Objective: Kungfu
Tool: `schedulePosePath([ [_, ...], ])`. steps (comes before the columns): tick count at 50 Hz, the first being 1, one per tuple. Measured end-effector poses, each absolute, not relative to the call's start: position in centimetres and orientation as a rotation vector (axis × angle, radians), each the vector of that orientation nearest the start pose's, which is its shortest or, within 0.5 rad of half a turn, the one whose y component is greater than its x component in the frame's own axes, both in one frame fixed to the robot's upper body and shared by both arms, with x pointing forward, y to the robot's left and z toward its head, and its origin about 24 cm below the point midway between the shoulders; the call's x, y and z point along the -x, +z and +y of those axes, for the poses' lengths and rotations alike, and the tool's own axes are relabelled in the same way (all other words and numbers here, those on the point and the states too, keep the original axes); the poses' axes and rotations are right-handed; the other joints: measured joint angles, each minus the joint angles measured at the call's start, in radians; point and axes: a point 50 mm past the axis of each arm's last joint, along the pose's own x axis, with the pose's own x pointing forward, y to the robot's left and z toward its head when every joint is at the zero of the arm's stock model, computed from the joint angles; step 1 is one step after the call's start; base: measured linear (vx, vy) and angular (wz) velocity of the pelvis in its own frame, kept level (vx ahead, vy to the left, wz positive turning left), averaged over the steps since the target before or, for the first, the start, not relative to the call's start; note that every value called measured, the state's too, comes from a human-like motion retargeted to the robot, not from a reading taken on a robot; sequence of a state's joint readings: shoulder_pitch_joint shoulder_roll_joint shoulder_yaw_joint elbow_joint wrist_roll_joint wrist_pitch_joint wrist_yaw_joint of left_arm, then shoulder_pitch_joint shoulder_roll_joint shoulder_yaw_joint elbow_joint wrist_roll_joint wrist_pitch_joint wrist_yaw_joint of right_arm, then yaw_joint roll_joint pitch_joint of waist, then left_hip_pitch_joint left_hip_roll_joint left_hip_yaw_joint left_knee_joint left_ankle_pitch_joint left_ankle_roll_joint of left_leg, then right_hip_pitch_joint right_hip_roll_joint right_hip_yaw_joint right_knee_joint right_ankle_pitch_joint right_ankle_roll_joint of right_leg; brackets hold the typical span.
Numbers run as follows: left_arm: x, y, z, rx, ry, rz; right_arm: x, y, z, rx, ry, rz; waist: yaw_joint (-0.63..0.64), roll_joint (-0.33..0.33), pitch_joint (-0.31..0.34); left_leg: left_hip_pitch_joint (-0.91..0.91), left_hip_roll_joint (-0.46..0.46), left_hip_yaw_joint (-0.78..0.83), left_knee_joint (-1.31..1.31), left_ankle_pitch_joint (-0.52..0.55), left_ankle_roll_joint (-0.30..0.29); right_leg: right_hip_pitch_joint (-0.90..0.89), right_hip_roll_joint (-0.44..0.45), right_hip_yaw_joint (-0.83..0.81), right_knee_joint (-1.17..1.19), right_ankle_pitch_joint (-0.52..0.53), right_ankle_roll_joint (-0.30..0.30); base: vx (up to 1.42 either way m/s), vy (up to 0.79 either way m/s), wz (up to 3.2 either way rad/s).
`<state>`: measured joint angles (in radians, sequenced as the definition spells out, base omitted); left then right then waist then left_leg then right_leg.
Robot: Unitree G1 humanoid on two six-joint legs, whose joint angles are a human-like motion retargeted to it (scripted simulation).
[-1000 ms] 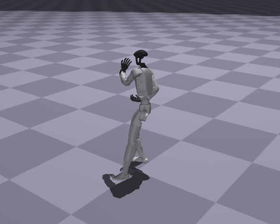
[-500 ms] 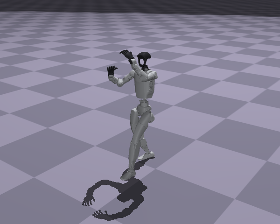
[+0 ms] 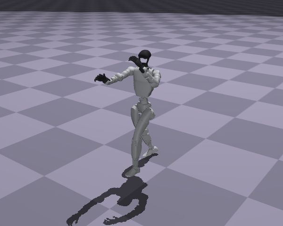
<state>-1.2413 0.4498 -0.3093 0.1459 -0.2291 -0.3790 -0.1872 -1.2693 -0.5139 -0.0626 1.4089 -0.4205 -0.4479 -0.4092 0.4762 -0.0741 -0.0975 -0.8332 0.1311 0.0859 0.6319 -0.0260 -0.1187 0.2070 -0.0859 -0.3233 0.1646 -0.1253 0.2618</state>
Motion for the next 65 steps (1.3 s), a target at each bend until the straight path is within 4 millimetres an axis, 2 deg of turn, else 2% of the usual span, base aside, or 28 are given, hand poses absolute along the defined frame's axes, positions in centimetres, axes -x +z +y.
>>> schedulePosePath([
  [4,-28.0,33.7,5.3,-0.547,-0.606,-1.335,-41.0,23.3,-24.4,0.071,-0.335,-0.394,0.013,0.007,0.009,0.051,0.043,0.001,-0.006,-0.048,0.036,-0.011,0.017,0.003,0.018,0.288,0.000,0.48,-0.19,-0.39],
  [6,-28.0,31.7,5.0,-0.602,-0.585,-1.337,-41.3,22.2,-23.3,-0.240,-0.159,-0.394,0.004,0.012,0.005,0.100,0.049,0.016,-0.020,-0.076,0.053,-0.021,0.003,0.021,0.054,0.420,0.000,0.59,0.01,-0.31],
  [8,-28.5,30.2,5.1,-0.663,-0.538,-1.323,-41.4,20.7,-21.2,-0.517,0.075,-0.406,-0.027,0.033,-0.003,0.166,0.036,0.031,-0.050,-0.099,0.084,-0.034,-0.013,0.053,0.117,0.515,0.000,0.57,0.19,-0.07],
  [10,-29.4,29.5,6.0,-0.728,-0.456,-1.294,-41.0,19.0,-18.6,-0.733,0.320,-0.393,-0.087,0.069,-0.013,0.243,0.021,0.030,-0.092,-0.115,0.110,-0.065,0.005,0.108,0.208,0.474,0.000,0.54,0.23,0.29],
  [12,-30.9,29.6,7.9,-0.803,-0.315,-1.260,-40.0,16.6,-16.7,-0.845,0.498,-0.355,-0.174,0.106,-0.017,0.323,-0.001,0.014,-0.143,-0.118,0.127,-0.124,0.077,0.197,0.306,0.332,0.000,0.48,0.19,0.61],
  [15,-33.7,30.0,11.7,-0.963,-0.023,-1.201,-37.0,11.7,-15.1,-0.896,0.574,-0.292,-0.294,0.144,-0.001,0.469,-0.048,0.015,-0.252,-0.102,0.152,-0.242,0.184,0.343,0.414,0.155,0.000,0.41,0.30,0.45],
  [17,-36.2,29.8,14.6,-1.134,0.199,-1.126,-33.8,7.7,-15.4,-0.873,0.541,-0.246,-0.367,0.148,0.023,0.583,-0.122,0.042,-0.363,-0.069,0.193,-0.333,0.149,0.362,0.438,0.094,-0.011,0.35,0.45,0.22],
  [18,-37.6,29.4,16.1,-1.238,0.292,-1.059,-31.9,5.8,-15.6,-0.856,0.522,-0.218,-0.403,0.150,0.039,0.628,-0.144,0.047,-0.401,-0.059,0.204,-0.373,0.139,0.344,0.420,0.083,-0.044,0.31,0.30,0.28],
  [20,-40.0,27.9,19.6,-1.408,0.417,-0.813,-27.6,2.3,-16.5,-0.830,0.485,-0.159,-0.489,0.161,0.077,0.706,-0.174,0.038,-0.455,-0.052,0.218,-0.440,0.141,0.307,0.337,0.084,-0.112,0.28,0.14,0.50],
  [21,-40.8,27.0,21.7,-1.457,0.452,-0.625,-25.2,0.7,-17.2,-0.835,0.460,-0.118,-0.547,0.158,0.097,0.738,-0.191,0.023,-0.472,-0.049,0.222,-0.470,0.141,0.298,0.277,0.104,-0.136,0.26,0.04,0.76],
  [23,-40.8,25.9,26.8,-1.502,0.475,-0.229,-20.1,-1.7,-18.8,-0.854,0.395,-0.047,-0.657,0.149,0.135,0.793,-0.222,-0.001,-0.497,-0.049,0.230,-0.532,0.138,0.295,0.151,0.170,-0.179,0.21,-0.04,0.74],
  [25,-39.3,25.2,31.7,-1.432,0.521,0.077,-14.8,-3.3,-20.5,-0.877,0.290,0.010,-0.753,0.129,0.178,0.848,-0.251,-0.019,-0.513,-0.053,0.239,-0.583,0.132,0.292,0.025,0.237,-0.208,0.15,-0.08,0.50],
  [27,-38.0,25.3,34.2,-1.369,0.602,0.106,-10.2,-4.1,-22.1,-0.885,0.142,0.042,-0.825,0.100,0.220,0.902,-0.274,-0.027,-0.524,-0.058,0.252,-0.624,0.133,0.280,-0.083,0.247,-0.186,0.09,-0.17,0.33],
  [28,-37.6,25.4,34.7,-1.372,0.611,0.063,-8.1,-4.3,-22.9,-0.881,0.055,0.055,-0.854,0.085,0.234,0.924,-0.279,-0.031,-0.527,-0.061,0.256,-0.644,0.139,0.268,-0.130,0.238,-0.171,0.07,-0.21,0.25],
  [30,-37.2,25.5,34.8,-1.440,0.606,-0.059,-4.5,-4.5,-24.4,-0.860,-0.122,0.066,-0.886,0.073,0.245,0.949,-0.268,-0.038,-0.529,-0.067,0.259,-0.695,0.171,0.297,-0.200,0.195,-0.180,0.05,-0.22,0.11],
  [32,-37.1,25.1,34.5,-1.516,0.626,-0.142,-2.5,-4.1,-25.8,-0.807,-0.271,0.047,-0.882,0.069,0.236,0.948,-0.264,-0.030,-0.530,-0.070,0.261,-0.752,0.183,0.297,-0.185,0.158,-0.205,0.02,-0.18,-0.14],
  [35,-37.1,24.0,34.6,-1.563,0.605,-0.102,-2.6,-3.0,-27.2,-0.712,-0.320,-0.002,-0.892,0.068,0.235,0.950,-0.271,-0.033,-0.539,-0.064,0.266,-0.793,0.161,0.225,-0.114,0.217,-0.219,-0.01,-0.03,-0.02],
  [40,-37.0,22.8,34.9,-1.538,0.576,-0.050,-7.6,-0.6,-27.4,-0.577,-0.081,-0.067,-0.909,0.105,0.240,0.929,-0.257,-0.051,-0.543,-0.050,0.265,-0.738,0.146,0.296,-0.037,0.236,-0.240,-0.01,0.10,0.16],
  [45,-37.1,21.3,31.6,-1.370,0.407,-0.249,-15.5,4.8,-26.2,-0.319,0.092,-0.318,-0.781,0.133,0.171,0.841,-0.254,-0.033,-0.521,-0.050,0.249,-0.605,0.122,0.384,0.048,0.138,-0.217,-0.05,0.03,-0.26],
  [48,-35.2,19.1,29.0,-1.072,0.185,-0.340,-21.2,9.8,-23.8,-0.144,0.228,-0.521,-0.671,0.141,0.104,0.759,-0.245,-0.025,-0.493,-0.054,0.237,-0.496,0.102,0.390,0.128,0.064,-0.198,-0.06,-0.01,-0.56],
  [50,-33.2,15.9,26.7,-0.756,-0.010,-0.353,-24.3,14.0,-22.5,-0.023,0.296,-0.669,-0.592,0.132,0.061,0.692,-0.236,-0.017,-0.454,-0.059,0.223,-0.409,0.071,0.370,0.170,0.030,-0.179,-0.09,-0.01,-0.54],
  [54,-27.3,6.1,21.8,0.004,-0.481,-0.187,-28.2,23.5,-21.4,0.307,0.272,-0.973,-0.423,0.069,0.023,0.536,-0.239,-0.016,-0.311,-0.107,0.202,-0.193,-0.024,0.265,0.171,0.043,-0.154,-0.21,-0.09,-0.13],
  [56,-23.0,0.7,20.2,0.340,-0.613,0.008,-29.5,27.8,-21.9,0.512,0.168,-1.075,-0.346,0.023,0.016,0.455,-0.244,-0.022,-0.227,-0.143,0.197,-0.091,-0.034,0.228,0.137,0.102,-0.129,-0.24,-0.26,0.39],
  [58,-17.8,-3.5,19.4,0.583,-0.644,0.193,-30.7,31.1,-23.0,0.699,-0.001,-1.129,-0.264,-0.040,0.011,0.350,-0.251,-0.016,-0.131,-0.177,0.193,-0.015,-0.026,0.234,0.087,0.174,-0.038,-0.21,-0.43,0.17],
  [60,-13.3,-6.0,19.7,0.720,-0.556,0.321,-31.7,33.9,-24.2,0.872,-0.155,-1.163,-0.176,-0.089,0.009,0.223,-0.188,-0.032,-0.011,-0.210,0.156,0.017,0.051,0.230,0.038,0.210,0.000,-0.31,-0.72,-0.27],
  [62,-10.5,-7.1,20.5,0.784,-0.425,0.360,-32.5,36.6,-25.3,1.076,-0.270,-1.171,-0.107,-0.119,0.028,0.128,-0.137,-0.047,0.076,-0.226,0.122,0.016,0.068,0.169,0.003,0.148,0.000,-0.50,-0.58,-0.51],
  [63,-9.4,-7.5,20.5,0.804,-0.371,0.368,-32.8,37.8,-26.0,1.212,-0.328,-1.140,-0.079,-0.132,0.040,0.092,-0.132,-0.045,0.105,-0.230,0.120,0.010,0.056,0.162,-0.012,0.102,0.000,-0.48,-0.22,-0.40],
  [65,-8.6,-7.3,20.3,0.822,-0.295,0.347,-34.0,39.5,-28.3,1.499,-0.505,-0.939,-0.043,-0.141,0.073,0.067,-0.145,-0.005,0.128,-0.231,0.140,0.002,0.017,0.196,0.003,-0.014,0.000,-0.38,0.04,0.02],
])
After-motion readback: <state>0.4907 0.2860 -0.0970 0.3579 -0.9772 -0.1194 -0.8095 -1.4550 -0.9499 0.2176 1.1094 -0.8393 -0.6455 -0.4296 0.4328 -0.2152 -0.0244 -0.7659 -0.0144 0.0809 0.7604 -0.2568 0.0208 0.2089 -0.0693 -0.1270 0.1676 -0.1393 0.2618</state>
